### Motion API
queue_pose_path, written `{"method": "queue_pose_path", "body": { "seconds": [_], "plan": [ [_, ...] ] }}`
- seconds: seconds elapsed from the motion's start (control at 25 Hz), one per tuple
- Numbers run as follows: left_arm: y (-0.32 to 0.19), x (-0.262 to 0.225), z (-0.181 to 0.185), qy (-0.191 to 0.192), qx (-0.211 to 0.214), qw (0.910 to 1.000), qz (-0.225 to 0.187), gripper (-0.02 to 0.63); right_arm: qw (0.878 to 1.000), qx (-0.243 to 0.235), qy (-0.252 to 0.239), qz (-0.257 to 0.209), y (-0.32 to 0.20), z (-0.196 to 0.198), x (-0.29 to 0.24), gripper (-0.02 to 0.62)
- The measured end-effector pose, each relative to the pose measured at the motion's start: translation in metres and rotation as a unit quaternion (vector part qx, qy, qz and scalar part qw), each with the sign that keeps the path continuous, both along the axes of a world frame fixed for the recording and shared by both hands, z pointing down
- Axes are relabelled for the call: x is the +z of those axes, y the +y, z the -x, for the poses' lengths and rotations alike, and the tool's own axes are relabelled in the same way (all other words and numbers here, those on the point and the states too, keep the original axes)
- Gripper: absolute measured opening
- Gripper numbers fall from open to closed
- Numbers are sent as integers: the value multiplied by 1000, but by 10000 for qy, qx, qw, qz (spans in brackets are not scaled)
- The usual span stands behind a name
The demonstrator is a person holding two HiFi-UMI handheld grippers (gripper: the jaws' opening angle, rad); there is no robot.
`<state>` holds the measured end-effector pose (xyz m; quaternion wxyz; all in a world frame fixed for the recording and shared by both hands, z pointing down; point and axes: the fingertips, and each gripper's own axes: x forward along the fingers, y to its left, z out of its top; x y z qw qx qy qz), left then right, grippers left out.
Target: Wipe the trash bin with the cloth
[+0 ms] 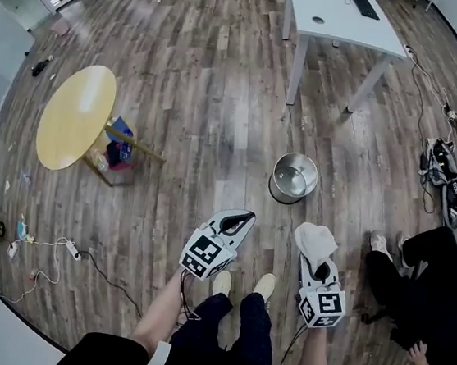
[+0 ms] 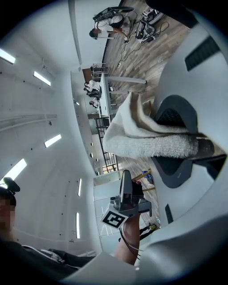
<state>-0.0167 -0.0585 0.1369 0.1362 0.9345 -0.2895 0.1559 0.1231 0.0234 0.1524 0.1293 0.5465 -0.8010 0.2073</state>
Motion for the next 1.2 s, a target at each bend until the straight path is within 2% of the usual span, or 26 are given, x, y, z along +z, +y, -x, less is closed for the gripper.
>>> {"method": "queue_pose_path", "body": {
  "seconds": [0.24,0.6,0.84,1.2],
  "plan": [
    [-21,54,-7,-1,-43,10000,-48,0,9999,-129,-28,-9,-21,-3,56,83],
    [-43,156,-10,-9,-149,9997,-174,0,9997,-222,-40,-94,-54,-5,169,84],
    [-55,223,-4,-19,-215,9991,-353,0,9981,-468,112,-378,-74,4,229,84],
    [-81,305,-12,-31,-119,9977,-674,0,9970,-406,75,-660,-105,-6,316,83]
  ]
}}
